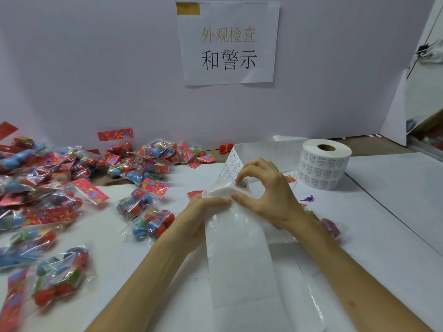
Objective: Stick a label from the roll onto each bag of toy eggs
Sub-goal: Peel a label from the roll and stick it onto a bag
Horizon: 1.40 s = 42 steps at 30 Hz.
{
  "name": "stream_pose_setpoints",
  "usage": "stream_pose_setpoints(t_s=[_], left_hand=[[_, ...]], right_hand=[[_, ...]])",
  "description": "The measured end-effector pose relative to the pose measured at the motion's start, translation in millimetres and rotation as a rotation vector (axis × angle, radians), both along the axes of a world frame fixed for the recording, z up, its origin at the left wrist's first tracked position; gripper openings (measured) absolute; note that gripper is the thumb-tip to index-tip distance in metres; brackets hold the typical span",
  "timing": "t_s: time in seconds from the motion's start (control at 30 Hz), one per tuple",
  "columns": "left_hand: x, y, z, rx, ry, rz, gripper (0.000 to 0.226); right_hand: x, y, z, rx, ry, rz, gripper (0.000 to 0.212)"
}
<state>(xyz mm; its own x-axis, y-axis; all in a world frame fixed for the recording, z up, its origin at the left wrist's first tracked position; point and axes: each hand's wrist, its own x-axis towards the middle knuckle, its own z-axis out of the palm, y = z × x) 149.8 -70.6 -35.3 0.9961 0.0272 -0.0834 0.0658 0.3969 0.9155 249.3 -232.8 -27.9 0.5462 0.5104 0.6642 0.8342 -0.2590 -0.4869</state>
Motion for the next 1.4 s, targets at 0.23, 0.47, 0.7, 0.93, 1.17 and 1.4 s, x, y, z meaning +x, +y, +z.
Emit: stream_pose_setpoints(t_s=[0.23,0.47,0.7,0.93,1.17,1.4], left_hand=[[0.9,-0.4,1.6,0.044,0.002,0.015,0.053],[2.6,-0.2,-0.6,0.108,-0.035,0.030,0.036],[3.2,-1.7,-2.3,0.223,-0.017,0.011,0.047],[-3.1,0.4,5.2,0.327,0.037,-0.196,0.039],[-14.5,-0.4,9.9,0.740,0.263,-0.642,0.039],[1.4,-0.4,4.3,0.618,0.033,-0.132,0.047]], right_hand=[[-3.0,1.2,0.6,0.026,0.019,-0.025,0.018],[-7.5,2.4,0.9,0.044,-0.015,-0.055,0.014],[-4.1,0.7,0.5,0.087,0.053,-0.047,0.012],[6.6,-10.1,11.5,0.350,0.166,-0.210,0.013],[12.1,-17.9,14.9,0.490,0.235,-0.230,0.012],[13.5,-10.8,7.8,0.380,0.143,-0.196,0.014]])
